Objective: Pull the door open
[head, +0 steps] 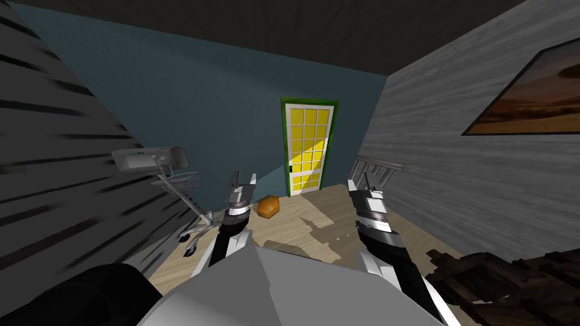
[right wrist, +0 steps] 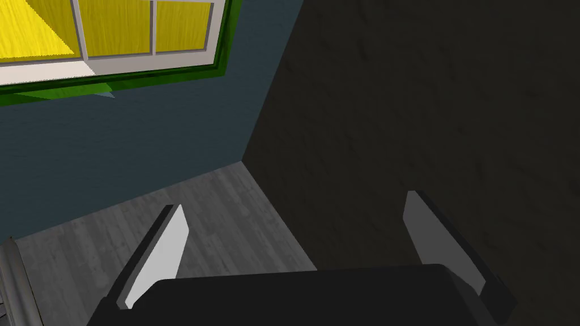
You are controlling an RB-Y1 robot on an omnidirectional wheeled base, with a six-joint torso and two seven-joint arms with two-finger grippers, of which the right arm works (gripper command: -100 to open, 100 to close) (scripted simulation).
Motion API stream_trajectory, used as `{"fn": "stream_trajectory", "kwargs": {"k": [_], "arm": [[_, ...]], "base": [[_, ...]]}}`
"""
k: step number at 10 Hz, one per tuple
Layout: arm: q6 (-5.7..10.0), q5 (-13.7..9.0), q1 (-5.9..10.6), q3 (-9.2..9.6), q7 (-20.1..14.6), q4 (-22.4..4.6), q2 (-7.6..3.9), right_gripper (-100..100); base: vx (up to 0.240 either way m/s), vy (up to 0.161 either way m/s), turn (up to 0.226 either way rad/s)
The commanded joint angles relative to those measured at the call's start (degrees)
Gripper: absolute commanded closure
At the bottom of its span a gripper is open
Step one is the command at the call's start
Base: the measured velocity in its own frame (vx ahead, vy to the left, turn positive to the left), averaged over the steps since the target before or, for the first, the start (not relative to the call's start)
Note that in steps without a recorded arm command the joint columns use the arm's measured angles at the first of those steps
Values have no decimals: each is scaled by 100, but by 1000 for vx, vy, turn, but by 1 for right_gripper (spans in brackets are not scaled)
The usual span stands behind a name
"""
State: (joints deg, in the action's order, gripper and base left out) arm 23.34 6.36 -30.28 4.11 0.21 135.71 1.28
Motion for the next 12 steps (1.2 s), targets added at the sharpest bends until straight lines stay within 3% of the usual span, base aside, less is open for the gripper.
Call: {"fn": "stream_trajectory", "kwargs": {"k": [1, 12], "arm": [[54, -102, 59, -10, -105, -167, -50, -100], [492, -941, 540, -96, -964, -1530, -360, -100]], "base": [[-17, -116, 188], [61, -1, 165]]}}
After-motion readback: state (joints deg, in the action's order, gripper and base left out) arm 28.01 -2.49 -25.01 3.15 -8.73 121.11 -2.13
